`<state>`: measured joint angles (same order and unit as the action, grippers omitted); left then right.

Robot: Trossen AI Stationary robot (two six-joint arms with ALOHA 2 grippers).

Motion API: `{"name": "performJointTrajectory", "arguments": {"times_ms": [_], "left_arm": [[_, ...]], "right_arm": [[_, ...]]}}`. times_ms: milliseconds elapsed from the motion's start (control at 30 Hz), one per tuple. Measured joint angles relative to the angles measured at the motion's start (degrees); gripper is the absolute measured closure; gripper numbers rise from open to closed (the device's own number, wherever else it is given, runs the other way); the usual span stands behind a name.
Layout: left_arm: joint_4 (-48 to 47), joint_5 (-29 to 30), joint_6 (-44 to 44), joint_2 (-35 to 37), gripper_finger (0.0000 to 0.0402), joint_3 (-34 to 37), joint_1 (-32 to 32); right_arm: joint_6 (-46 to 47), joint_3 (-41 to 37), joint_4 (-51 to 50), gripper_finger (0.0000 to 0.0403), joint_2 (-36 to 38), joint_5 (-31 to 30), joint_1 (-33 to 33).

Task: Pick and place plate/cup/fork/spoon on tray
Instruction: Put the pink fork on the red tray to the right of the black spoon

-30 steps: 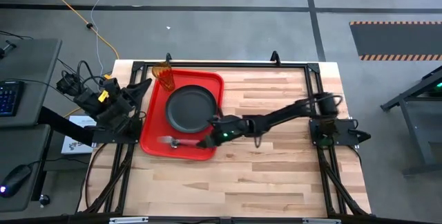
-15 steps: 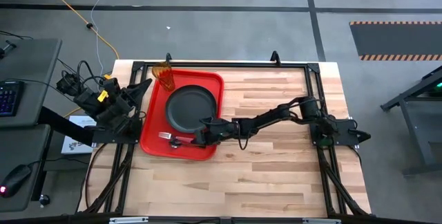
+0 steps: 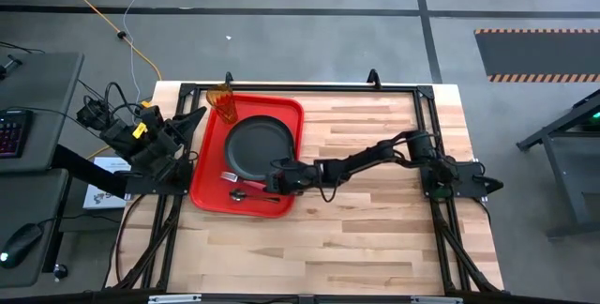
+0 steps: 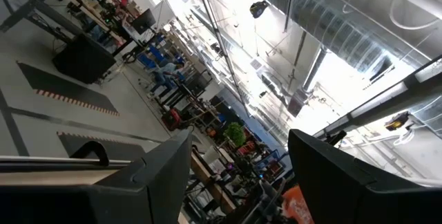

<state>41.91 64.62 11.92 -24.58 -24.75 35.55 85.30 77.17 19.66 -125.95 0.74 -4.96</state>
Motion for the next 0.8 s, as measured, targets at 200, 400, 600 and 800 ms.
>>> {"name": "performJointTrajectory", "arguments": {"times_ms": [200, 400, 600, 800], "left_arm": [[0.0, 0.0, 0.0, 0.0, 0.0170, 0.0, 0.0], [0.0, 0.0, 0.0, 0.0, 0.0170, 0.0, 0.0], [0.0, 0.0, 0.0, 0.0, 0.0170, 0.0, 0.0], [0.0, 0.0, 0.0, 0.0, 0.0170, 0.0, 0.0]], "right_arm": [[-0.2, -0.1, -1.7, 0.0347, -0.1, 2.4, 0.8], [-0.3, -0.1, -2.7, 0.0340, -0.1, 2.8, 1.0], [-0.3, -0.1, -3.5, 0.0338, -0.1, 2.8, 1.0], [-0.3, -0.1, -3.7, 0.0338, -0.1, 2.9, 1.0]]}}
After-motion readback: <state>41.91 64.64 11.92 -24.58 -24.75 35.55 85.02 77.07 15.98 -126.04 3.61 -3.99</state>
